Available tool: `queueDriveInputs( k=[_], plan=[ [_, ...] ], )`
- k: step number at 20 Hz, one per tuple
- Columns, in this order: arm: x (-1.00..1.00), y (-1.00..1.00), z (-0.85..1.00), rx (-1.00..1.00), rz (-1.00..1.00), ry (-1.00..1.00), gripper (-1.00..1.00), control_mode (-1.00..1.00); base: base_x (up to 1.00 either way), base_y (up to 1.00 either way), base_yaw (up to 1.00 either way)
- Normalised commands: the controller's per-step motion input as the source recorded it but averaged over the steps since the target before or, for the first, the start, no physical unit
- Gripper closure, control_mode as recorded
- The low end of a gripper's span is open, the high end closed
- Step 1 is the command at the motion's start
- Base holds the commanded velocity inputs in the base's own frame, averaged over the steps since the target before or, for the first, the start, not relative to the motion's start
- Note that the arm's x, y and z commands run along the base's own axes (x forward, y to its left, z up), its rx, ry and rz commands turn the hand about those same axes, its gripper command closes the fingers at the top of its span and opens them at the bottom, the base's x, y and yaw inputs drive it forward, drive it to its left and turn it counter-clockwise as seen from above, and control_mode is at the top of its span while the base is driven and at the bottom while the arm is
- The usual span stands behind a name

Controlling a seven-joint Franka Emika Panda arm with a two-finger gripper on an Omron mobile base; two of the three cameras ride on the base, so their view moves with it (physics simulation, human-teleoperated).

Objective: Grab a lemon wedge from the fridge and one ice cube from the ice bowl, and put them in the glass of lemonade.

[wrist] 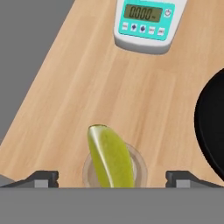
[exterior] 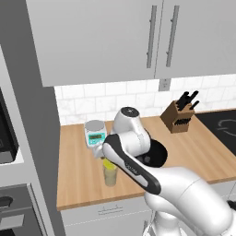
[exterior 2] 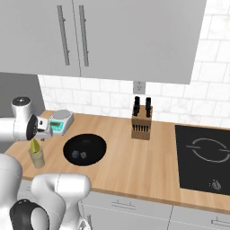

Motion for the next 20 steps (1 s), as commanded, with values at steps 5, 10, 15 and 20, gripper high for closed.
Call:
queueDriveInputs(
  k=[5, 10, 15, 20],
  plan=[
    [-0.10, -0.11, 0.19, 0.05, 0.00, 0.00, -1.00, -1.00, 0.00, 0.00, 0.00],
    [-0.09, -0.22, 0.20, 0.09, 0.00, 0.00, -1.00, -1.00, 0.00, 0.00, 0.00],
    [-0.16, -0.14, 0.16, 0.08, 0.00, -0.02, -1.00, -1.00, 0.00, 0.00, 0.00],
    [-0.04, -0.39, 0.17, 0.09, 0.00, 0.00, -1.00, -1.00, 0.00, 0.00, 0.00]
  ],
)
